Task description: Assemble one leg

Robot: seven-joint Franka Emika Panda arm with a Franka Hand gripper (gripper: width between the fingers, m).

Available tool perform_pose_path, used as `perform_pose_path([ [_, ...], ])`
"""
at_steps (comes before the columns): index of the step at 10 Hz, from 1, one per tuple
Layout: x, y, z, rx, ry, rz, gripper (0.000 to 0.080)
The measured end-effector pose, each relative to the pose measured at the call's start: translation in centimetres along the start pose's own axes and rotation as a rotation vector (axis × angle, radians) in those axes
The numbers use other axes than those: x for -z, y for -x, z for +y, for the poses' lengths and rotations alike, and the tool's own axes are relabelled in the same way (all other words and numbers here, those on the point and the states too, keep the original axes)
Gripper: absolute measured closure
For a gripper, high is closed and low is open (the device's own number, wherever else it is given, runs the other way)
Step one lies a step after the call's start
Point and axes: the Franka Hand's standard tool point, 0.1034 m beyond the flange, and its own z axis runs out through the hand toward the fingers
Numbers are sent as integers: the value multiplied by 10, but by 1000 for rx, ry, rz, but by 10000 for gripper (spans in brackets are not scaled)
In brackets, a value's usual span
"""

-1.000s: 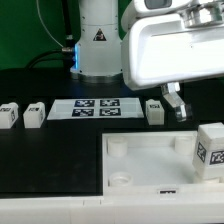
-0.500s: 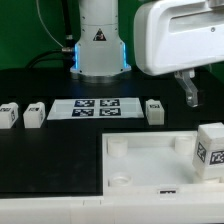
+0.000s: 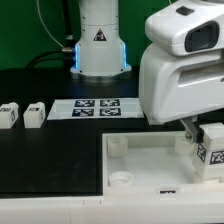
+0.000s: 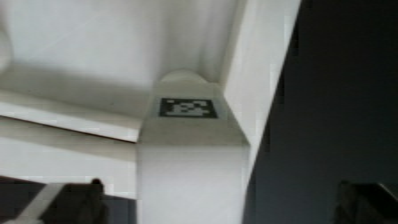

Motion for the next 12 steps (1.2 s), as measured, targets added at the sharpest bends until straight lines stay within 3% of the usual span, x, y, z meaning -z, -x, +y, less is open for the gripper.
perform_pose_path([
  [3, -2, 0, 1, -1, 0, -2, 151],
  [5, -8, -2, 21, -21, 10, -10, 151],
  [7, -10, -3, 23, -54, 12, -8, 151],
  [10, -11, -3, 21, -163, 6, -7, 509],
  [12, -11, -3, 19, -385, -3, -8, 508],
])
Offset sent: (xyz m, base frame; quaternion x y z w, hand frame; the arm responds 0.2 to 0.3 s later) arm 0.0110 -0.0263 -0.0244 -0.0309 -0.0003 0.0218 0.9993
